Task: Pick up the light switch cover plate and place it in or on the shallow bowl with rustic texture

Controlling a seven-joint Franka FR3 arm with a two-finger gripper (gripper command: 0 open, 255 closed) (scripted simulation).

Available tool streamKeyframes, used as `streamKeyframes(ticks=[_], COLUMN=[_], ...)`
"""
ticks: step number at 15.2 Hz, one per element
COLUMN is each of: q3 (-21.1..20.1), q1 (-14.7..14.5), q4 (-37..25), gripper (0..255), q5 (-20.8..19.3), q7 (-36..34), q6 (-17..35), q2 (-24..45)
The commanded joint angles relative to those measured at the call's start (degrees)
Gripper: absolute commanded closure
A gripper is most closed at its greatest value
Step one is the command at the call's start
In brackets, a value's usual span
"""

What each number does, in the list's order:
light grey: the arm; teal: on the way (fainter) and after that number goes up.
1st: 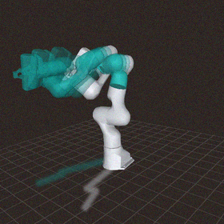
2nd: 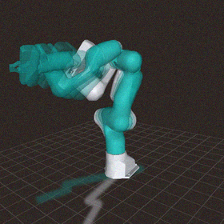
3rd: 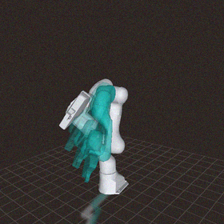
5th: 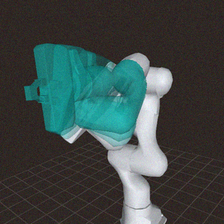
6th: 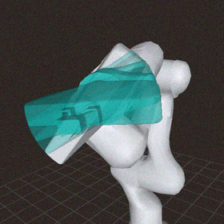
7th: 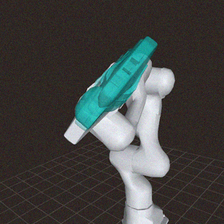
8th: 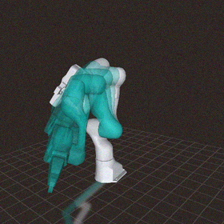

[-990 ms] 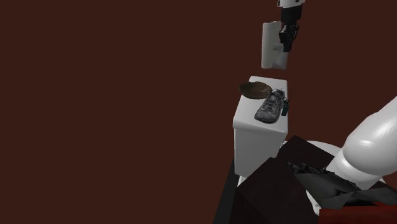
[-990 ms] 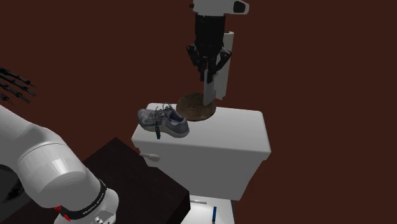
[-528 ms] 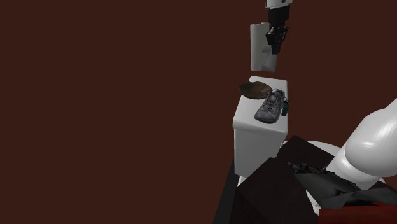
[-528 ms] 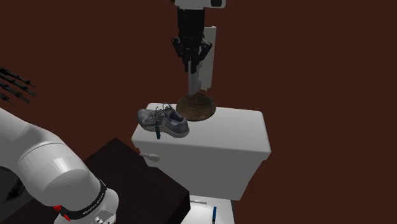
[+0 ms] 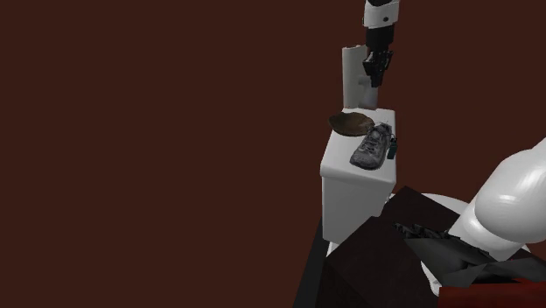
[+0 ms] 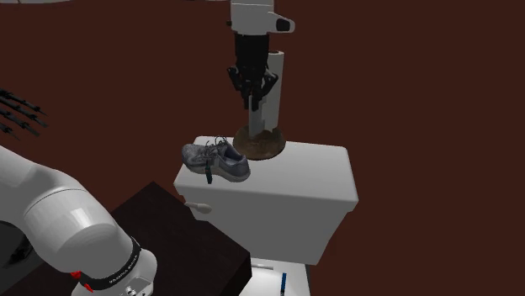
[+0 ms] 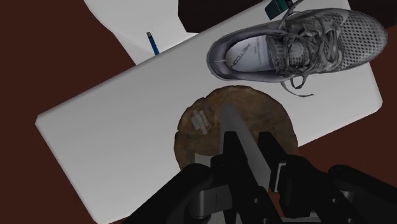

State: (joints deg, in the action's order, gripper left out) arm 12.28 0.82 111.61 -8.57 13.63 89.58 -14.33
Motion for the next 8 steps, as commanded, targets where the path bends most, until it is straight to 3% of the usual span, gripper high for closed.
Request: streamKeyframes(ticks=[1,8], q3=[0.14,0.38], q1=[0.07,0.18], q4=[1.59,6.98], gripper=[255,255], q5=[-0.05,-0.22], q7=[-0.04,-0.54], q6=[1.67,7.03], q2=[0.03,0.02])
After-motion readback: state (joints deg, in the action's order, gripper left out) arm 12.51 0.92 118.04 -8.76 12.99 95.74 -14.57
